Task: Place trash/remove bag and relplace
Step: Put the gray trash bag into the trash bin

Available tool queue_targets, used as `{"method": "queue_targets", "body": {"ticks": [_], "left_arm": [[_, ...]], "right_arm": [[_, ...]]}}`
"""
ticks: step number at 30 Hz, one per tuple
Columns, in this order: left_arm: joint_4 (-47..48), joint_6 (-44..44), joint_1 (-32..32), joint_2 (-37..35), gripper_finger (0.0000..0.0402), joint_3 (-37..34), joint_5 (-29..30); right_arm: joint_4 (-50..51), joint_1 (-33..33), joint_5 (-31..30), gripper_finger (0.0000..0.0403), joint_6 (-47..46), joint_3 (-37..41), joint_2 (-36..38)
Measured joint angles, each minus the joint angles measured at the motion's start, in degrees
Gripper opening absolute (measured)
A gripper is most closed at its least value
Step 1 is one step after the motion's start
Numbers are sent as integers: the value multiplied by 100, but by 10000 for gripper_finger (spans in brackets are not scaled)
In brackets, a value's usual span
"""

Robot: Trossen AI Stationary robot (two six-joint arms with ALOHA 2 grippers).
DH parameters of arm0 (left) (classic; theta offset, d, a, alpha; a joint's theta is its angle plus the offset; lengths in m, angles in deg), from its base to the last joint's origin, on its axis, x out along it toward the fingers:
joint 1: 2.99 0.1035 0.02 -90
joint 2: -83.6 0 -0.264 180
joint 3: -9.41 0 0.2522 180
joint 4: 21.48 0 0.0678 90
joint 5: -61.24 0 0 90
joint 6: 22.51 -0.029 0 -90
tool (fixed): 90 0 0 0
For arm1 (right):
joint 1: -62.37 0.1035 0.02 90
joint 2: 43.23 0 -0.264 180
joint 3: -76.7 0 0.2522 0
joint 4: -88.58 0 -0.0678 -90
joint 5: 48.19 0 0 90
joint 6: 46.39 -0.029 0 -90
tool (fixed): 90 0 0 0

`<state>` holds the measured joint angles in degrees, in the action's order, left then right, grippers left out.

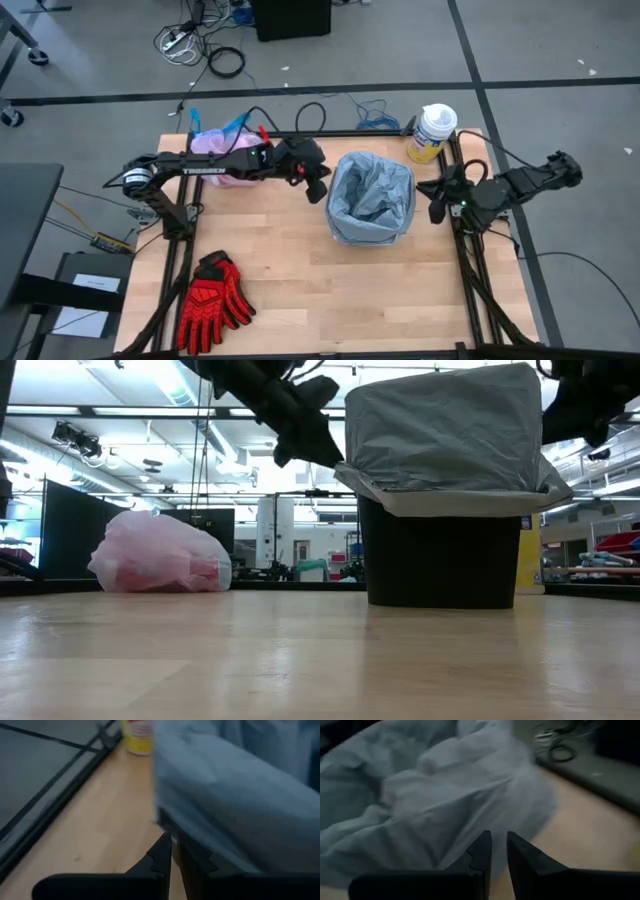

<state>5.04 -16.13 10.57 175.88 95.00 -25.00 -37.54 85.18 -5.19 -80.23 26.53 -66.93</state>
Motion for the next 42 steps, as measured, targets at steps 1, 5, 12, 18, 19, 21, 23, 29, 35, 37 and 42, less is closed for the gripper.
{"method": "queue_targets", "body": {"ticks": [1,5,12,18,19,21,23,29,35,37,42], "left_arm": [[18,-89,3,18,41,0,-83],[75,-417,11,115,41,-1,-341],[-133,-437,11,653,41,1,-409],[-605,20,-47,1248,41,-2,-484],[-611,59,-75,1312,41,-4,-494],[-501,206,-123,1351,41,-4,-497],[-285,313,-185,1352,41,-4,-435],[217,580,-450,1339,41,-4,-204],[1038,1087,-868,1336,41,-7,243],[1170,1209,-1009,1277,41,-7,317],[1543,1359,-1334,867,41,-9,681]], "right_arm": [[-181,-47,194,49,1,84,1],[-586,-206,522,43,-87,348,-5],[-889,-627,670,26,-226,983,3],[-2312,-1066,1142,11,-446,1987,-19],[-2603,-1135,1237,9,-491,2174,-39],[-3105,-1255,1471,6,-520,2524,-88],[-3440,-1336,1667,3,-592,2780,-134],[-3504,-1438,2177,1,-691,3132,-240],[-3494,-1531,2883,1,-679,3275,-440],[-3493,-1531,3260,1,-681,3275,-456],[-2773,-1429,4432,0,-811,2891,-369]]}}
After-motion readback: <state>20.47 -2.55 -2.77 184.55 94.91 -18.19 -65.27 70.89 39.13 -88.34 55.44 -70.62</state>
